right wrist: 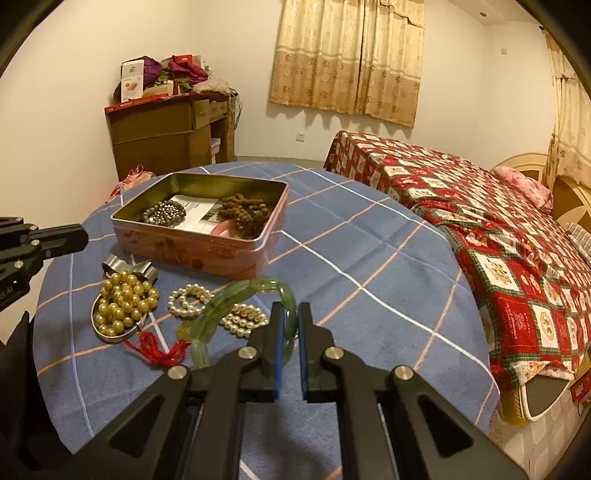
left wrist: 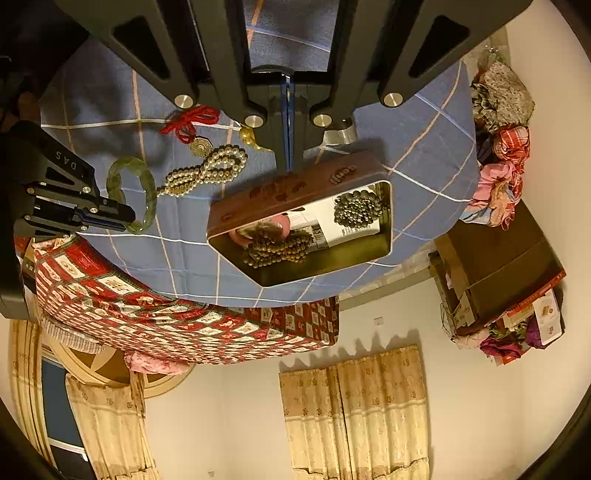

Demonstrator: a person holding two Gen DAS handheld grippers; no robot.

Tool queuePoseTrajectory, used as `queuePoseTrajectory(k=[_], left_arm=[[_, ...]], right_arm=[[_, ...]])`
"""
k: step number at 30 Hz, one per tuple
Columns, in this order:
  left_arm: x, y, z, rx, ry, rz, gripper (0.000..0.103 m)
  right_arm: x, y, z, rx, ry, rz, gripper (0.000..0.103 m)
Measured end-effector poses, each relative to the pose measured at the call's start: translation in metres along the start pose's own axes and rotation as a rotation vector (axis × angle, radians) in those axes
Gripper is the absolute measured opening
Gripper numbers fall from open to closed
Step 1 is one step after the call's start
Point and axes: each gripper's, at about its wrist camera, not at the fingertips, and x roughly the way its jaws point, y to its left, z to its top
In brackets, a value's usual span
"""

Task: Organize jewelry
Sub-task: 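Grasp the green jade bangle with the right tool while the left grasps the gold bead bracelet, then carry the jade bangle and gold bead bracelet over the open tin with both tools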

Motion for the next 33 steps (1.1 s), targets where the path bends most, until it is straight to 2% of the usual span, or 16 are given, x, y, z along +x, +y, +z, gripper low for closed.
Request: queuePoseTrajectory(k=[2,4,5,6,7,13,14,15,16,18,21,26,33], left_arm=[[0.005,-0.002,-0.002,0.008,0.015,0.015,0.002],[0.014,-0.006,-0.004,0.02,0.042,0.037,0.034],[0.017,-0.008,-0.006,0.018,0.045,0.058,0.072],[0.017,-0.009,-0.008,0.015,0.023,0.066,0.084],[0.017,-0.01,-0.01,0.015,0.01,0.058,0.084],[0.046,-0.008,-0.02,0.022,0.092,0.053,0.083],[0.05,-0.007,-0.022,0.023,0.102,0.057,0.077],[0.055,-0.007,-0.024,0.027,0.12,0.051,0.059],[0.056,-0.006,-0.025,0.019,0.126,0.034,0.051],[0.053,-0.006,-0.024,0.014,0.119,0.02,0.03],[0.044,-0.005,-0.021,0.005,0.1,-0.011,0.01],[0.024,-0.004,-0.01,-0.008,0.064,-0.049,0.01],[-0.014,0.01,0.019,-0.01,-0.052,-0.019,0.01]], right_arm=[[0.001,0.0,-0.001,-0.003,0.005,0.0,0.008],[0.003,0.002,-0.002,-0.009,0.011,0.002,0.008],[0.004,0.002,-0.003,-0.011,0.013,0.003,0.008],[0.005,0.003,-0.004,-0.014,0.017,0.006,0.008],[0.006,0.004,-0.004,-0.015,0.02,0.007,0.008],[0.009,0.003,-0.008,-0.011,0.028,0.011,0.008],[0.009,0.003,-0.008,-0.01,0.029,0.013,0.008],[0.01,0.003,-0.008,-0.01,0.031,0.014,0.008],[0.011,0.003,-0.009,-0.009,0.034,0.016,0.008],[0.012,0.003,-0.01,-0.007,0.037,0.019,0.008],[0.011,0.002,-0.01,-0.003,0.034,0.025,0.008],[0.006,0.002,-0.005,-0.003,0.015,0.03,0.008],[-0.005,0.003,0.006,-0.009,-0.024,0.025,0.008]])
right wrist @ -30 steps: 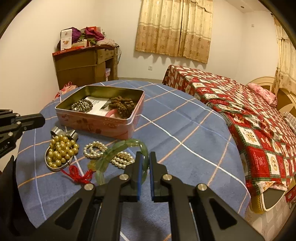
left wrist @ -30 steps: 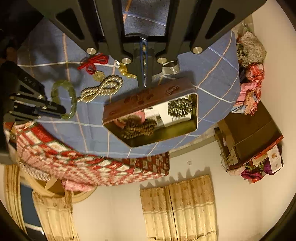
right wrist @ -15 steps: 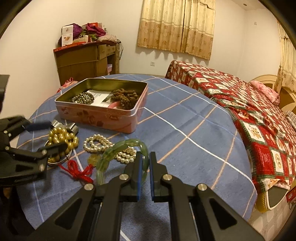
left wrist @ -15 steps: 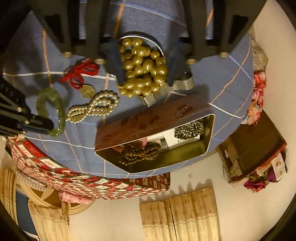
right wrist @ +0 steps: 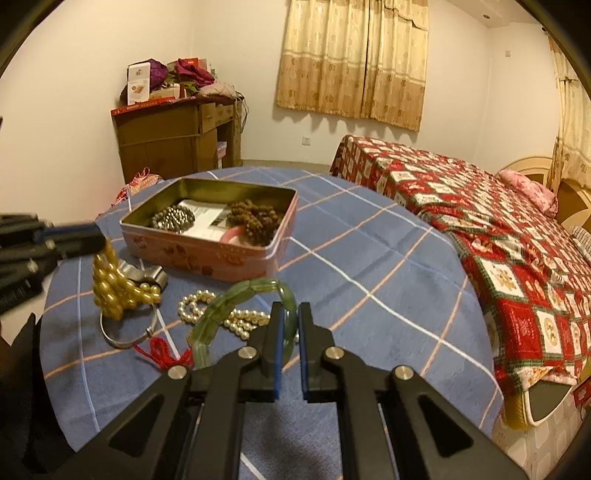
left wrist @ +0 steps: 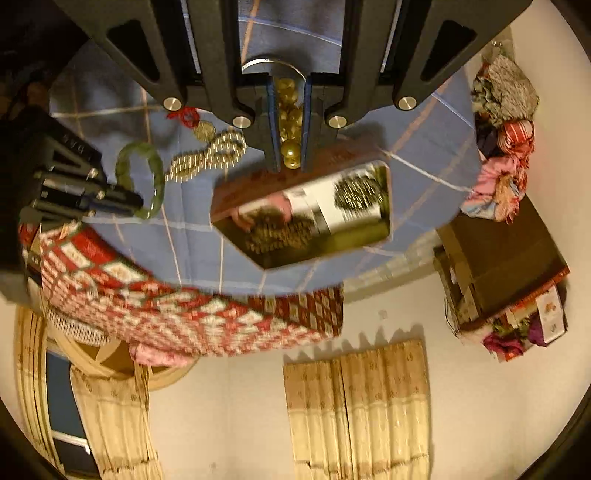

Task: Organize jewelry
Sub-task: 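Carry the jade bangle and gold bead bracelet over the open tin with both tools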

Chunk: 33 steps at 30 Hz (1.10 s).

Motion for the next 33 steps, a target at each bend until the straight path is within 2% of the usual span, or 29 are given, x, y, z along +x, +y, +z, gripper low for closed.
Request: queuePoseTrajectory(k=[5,13,24,33], left_arm=[[-0.011,0.013,0.02,0.008,-0.054,0.033,0.01],[0.0,0.031,0.042,0.025,-0.098,0.117,0.01],[0.034,0.047,0.066,0.037,-0.086,0.144,0.01],[0.044,0.053,0.086,0.061,-0.097,0.169,0.01]], right_arm=[[-0.001,0.0,0.011,0.0,-0.02,0.002,0.008],[0.005,0.002,0.035,-0.02,-0.049,-0.007,0.008],[0.022,0.002,0.068,-0.051,-0.07,-0.026,0.008],[0.04,0.005,0.086,-0.07,-0.06,-0.033,0.008]])
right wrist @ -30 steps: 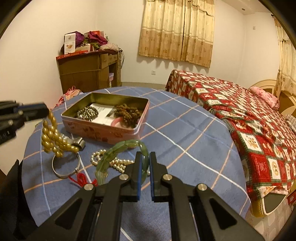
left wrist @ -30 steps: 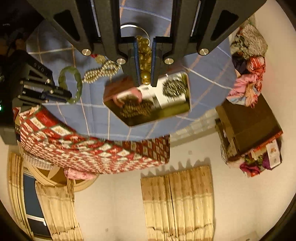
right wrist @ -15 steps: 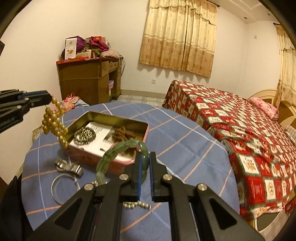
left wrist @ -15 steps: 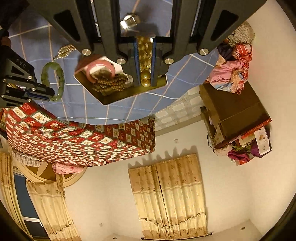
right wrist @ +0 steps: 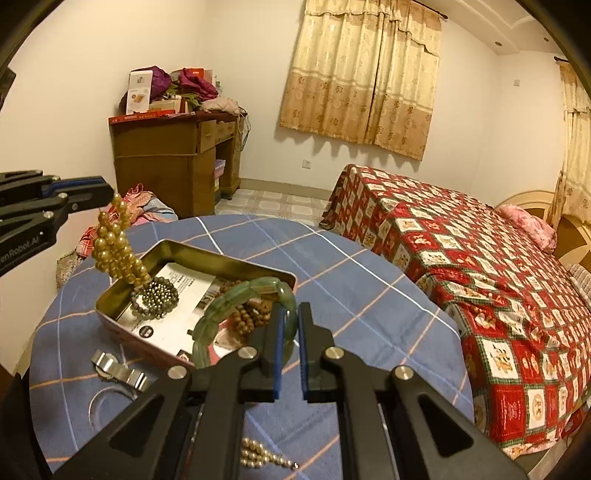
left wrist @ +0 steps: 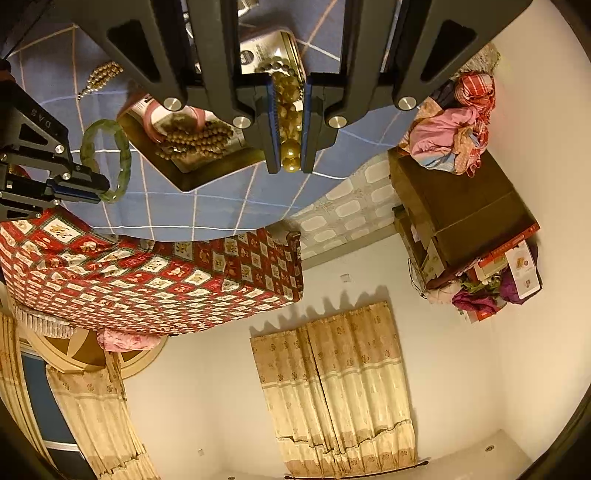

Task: Organize jewelry
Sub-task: 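Carry the jade bangle and gold bead bracelet over the open tin with both tools, then lower both tools into the tin and open them to release the jewelry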

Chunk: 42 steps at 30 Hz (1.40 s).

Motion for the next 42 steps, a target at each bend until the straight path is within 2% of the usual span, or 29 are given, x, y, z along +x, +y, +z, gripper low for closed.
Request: queuePoseTrajectory(k=[15,42], left_arm=[[0.035,-0.001,-0.008,0.008,0.055,0.02,0.01],[0.084,-0.002,-0.053,0.035,0.2,0.008,0.01]], right_arm=[[0.026,0.012,0.012,-0.022,0.026,-0.008,0.008],[0.062,0.025,0.01,-0.034,0.101,-0.008,0.009]])
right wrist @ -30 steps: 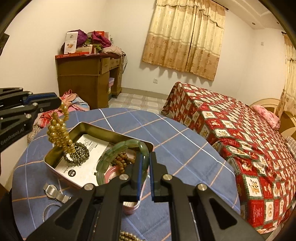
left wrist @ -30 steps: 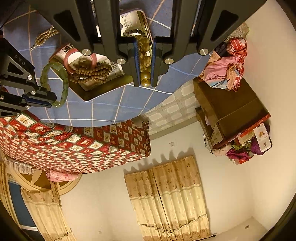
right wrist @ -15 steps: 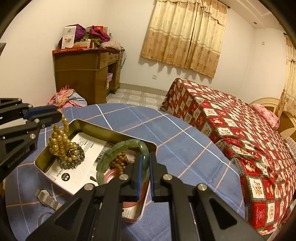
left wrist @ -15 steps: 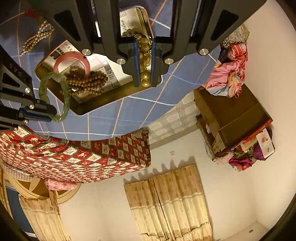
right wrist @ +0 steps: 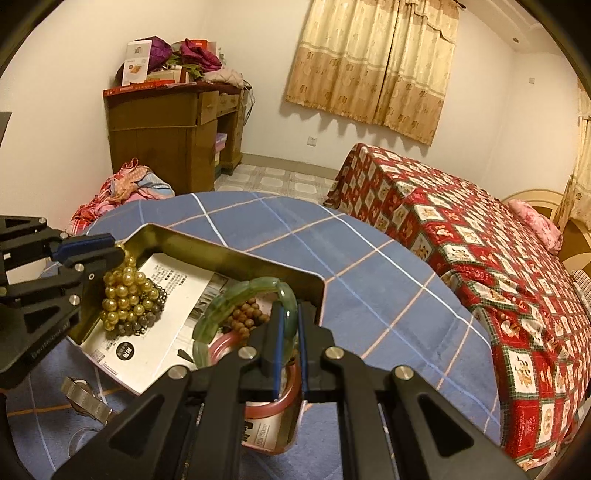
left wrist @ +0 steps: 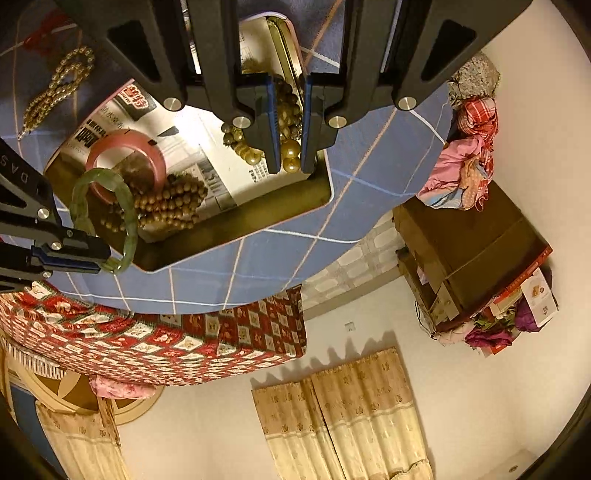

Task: Organize jewelry
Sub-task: 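Lower both tools into the tin and open them to release the jewelry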

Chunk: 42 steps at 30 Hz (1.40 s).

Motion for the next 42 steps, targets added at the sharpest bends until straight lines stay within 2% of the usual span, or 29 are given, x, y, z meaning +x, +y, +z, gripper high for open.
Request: queuePoseTrajectory(k=[30,33,38,40,42], left_arm=[[0.017,0.001,-0.013,0.006,0.031,0.019,0.01],[0.016,0.001,-0.013,0.011,0.025,0.027,0.01],[0.016,-0.001,-0.012,0.016,0.027,0.035,0.011],[0.015,-0.002,-0.012,0.025,0.029,0.045,0.013],[0.014,-0.004,-0.012,0.029,0.031,0.047,0.016]], right_arm=[[0.016,0.009,-0.007,-0.016,0.042,-0.003,0.009],[0.017,0.01,-0.007,-0.01,0.048,0.011,0.013],[0.017,0.011,-0.008,-0.002,0.048,0.019,0.013],[0.017,0.011,-0.008,0.001,0.048,0.025,0.018],[0.016,0.01,-0.009,0.007,0.043,0.027,0.042]])
